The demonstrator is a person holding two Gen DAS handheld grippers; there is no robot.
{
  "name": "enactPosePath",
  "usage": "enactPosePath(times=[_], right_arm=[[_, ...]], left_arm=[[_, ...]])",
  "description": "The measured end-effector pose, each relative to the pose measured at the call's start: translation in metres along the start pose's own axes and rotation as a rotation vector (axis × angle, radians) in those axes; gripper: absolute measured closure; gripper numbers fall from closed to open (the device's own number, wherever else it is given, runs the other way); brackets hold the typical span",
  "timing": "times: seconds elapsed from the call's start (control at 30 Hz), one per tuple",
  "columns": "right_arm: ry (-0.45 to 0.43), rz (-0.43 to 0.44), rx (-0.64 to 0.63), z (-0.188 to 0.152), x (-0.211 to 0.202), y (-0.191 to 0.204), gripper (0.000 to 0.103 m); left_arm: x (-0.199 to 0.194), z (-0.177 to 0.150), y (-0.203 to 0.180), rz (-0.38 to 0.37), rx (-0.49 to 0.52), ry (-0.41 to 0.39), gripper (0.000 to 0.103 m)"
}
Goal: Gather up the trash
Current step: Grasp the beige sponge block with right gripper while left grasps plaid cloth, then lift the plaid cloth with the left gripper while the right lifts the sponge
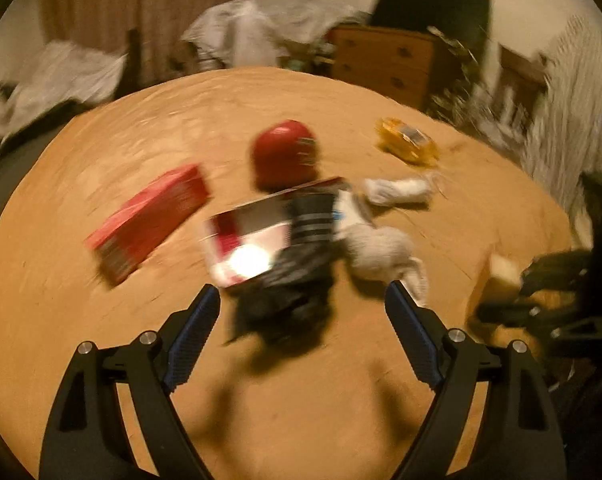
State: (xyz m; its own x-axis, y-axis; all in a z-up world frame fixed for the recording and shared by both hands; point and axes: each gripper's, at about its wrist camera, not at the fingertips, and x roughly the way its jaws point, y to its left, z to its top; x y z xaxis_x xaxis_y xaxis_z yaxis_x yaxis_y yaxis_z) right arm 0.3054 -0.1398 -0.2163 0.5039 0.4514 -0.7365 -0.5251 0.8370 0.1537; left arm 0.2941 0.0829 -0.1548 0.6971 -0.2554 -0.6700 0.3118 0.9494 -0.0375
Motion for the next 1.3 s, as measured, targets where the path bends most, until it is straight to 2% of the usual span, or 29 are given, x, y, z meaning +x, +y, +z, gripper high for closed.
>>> enactPosePath(times=[0.1,0.27,0.33,0.57,0.6,0.63,0.73,0.8,0.87,1.03,1.13,1.3], right_arm=[[0.020,-0.015,0.004,-0.007,-0.005,-0.011,0.075],[0.043,-0.031,-0.028,-0.003,0.006,-0.006,0.075],[0.045,-0.038,-0.032,-0.002,0.011,-0.005,0.075],[0.031,-0.047,-0.015,0.002,0.022,-0.006,0.074],[0.028,-0.050,-0.017,0.002,0.021,-0.006,0.073],[0.025,-0.052,-0.018,0.003,0.021,-0.005,0.063],[0.024,-0.033,-0.036,0.005,0.023,0.000,0.049],[0.011,-0.050,-0.051,0.008,0.024,0.004,0.049],[-0.002,-0.062,-0.047,0.010,0.026,0.004,0.049],[-0.017,-0.100,-0.044,0.013,0.031,0.004,0.062],[-0.032,-0.130,-0.044,0.010,0.031,0.003,0.073],[-0.056,-0.144,-0.029,0.009,0.026,0.001,0.075]], left_arm=[[0.025,0.007,-0.007,0.011,0.015,0.050,0.022],[0.040,0.001,-0.011,0.038,0.021,0.099,0.048],[0.041,-0.003,-0.011,0.057,0.018,0.102,0.053],[0.031,-0.010,-0.008,0.073,-0.023,0.092,0.059],[0.030,-0.010,-0.009,0.075,-0.034,0.093,0.059],[0.028,-0.012,-0.008,0.075,-0.049,0.096,0.059],[0.025,-0.016,-0.009,0.070,-0.074,0.107,0.059],[0.026,-0.016,-0.010,0.080,-0.080,0.110,0.059],[0.028,-0.014,-0.009,0.078,-0.095,0.118,0.055],[0.039,-0.013,-0.012,0.109,-0.093,0.133,0.052],[0.039,-0.014,-0.015,0.116,-0.089,0.126,0.053],[0.027,-0.017,-0.018,0.132,-0.123,0.090,0.059]])
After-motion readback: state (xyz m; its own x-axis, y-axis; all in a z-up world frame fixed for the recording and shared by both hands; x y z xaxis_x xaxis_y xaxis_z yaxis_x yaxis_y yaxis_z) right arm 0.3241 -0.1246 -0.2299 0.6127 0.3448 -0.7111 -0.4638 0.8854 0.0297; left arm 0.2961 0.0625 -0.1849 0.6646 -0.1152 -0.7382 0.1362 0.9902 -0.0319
